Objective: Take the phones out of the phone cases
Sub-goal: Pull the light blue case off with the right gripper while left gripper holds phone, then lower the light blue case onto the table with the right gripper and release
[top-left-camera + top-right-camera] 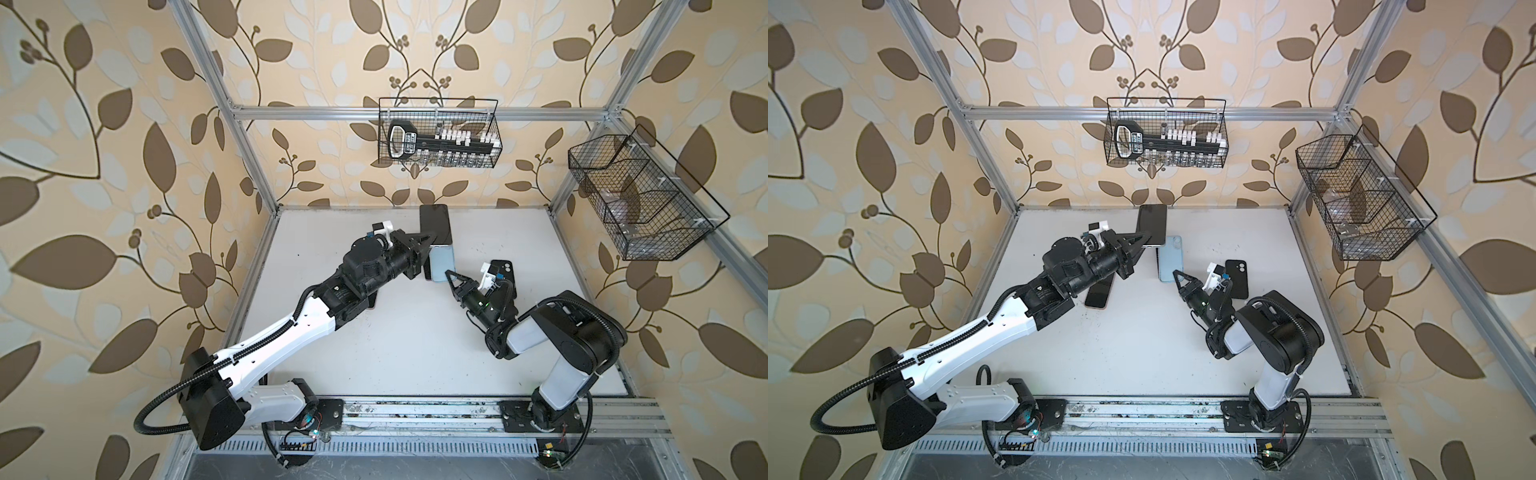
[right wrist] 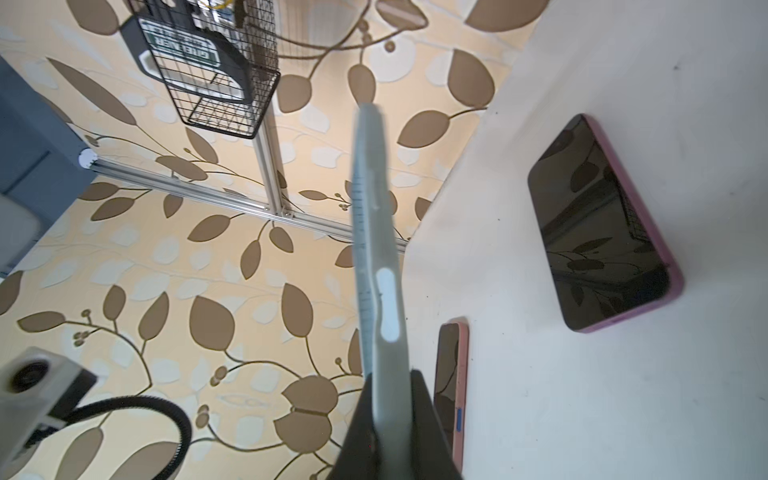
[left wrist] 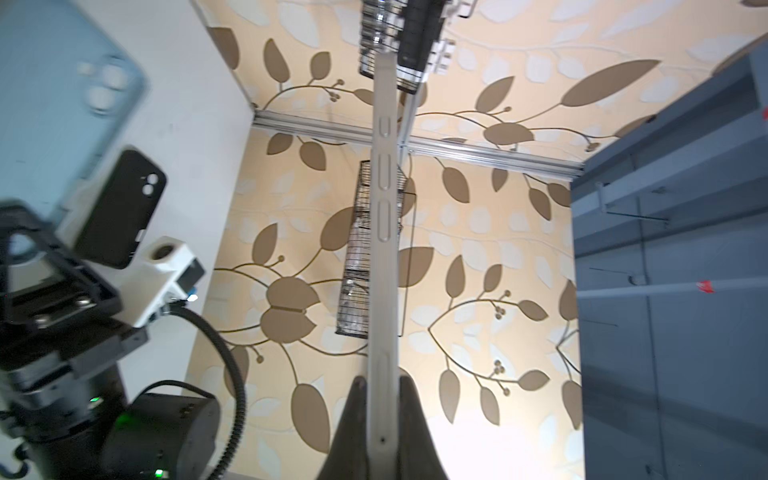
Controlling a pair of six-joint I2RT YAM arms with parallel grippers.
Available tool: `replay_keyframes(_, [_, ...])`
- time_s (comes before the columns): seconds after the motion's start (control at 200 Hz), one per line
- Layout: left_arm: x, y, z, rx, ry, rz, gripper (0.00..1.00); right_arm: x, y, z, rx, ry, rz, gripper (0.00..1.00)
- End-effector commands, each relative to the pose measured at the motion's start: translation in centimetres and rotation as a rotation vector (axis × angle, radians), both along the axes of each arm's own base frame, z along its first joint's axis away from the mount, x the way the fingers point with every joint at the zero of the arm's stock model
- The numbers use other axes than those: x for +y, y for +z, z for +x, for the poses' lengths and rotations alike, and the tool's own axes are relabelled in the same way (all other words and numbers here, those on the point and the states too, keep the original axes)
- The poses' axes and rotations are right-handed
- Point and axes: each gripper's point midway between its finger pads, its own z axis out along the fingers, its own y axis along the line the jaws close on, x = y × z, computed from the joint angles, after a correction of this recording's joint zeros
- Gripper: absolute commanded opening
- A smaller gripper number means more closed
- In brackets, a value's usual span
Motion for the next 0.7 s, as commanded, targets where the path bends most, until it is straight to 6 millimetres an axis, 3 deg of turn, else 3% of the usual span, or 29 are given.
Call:
replay_keyframes(0.0, [1.4, 4.2, -1.0, -0.132, 0.016, -0.097, 0.0, -0.3, -0.2, -0.1, -0.006, 0.01, -0.003, 0.0])
replay_keyframes(0.305, [3.5, 0.9, -0.6, -0.202, 0.098, 0.117, 0.0, -3.4, -3.1, 0.7, 0.106, -0.023, -0.141, 0.0])
replay_keyframes(0.695, [6.9, -2.6, -0.2, -0.188, 0.135, 0.257, 0.0, -7.5, -6.6, 1.4, 0.267, -0.045, -0.306, 0.01])
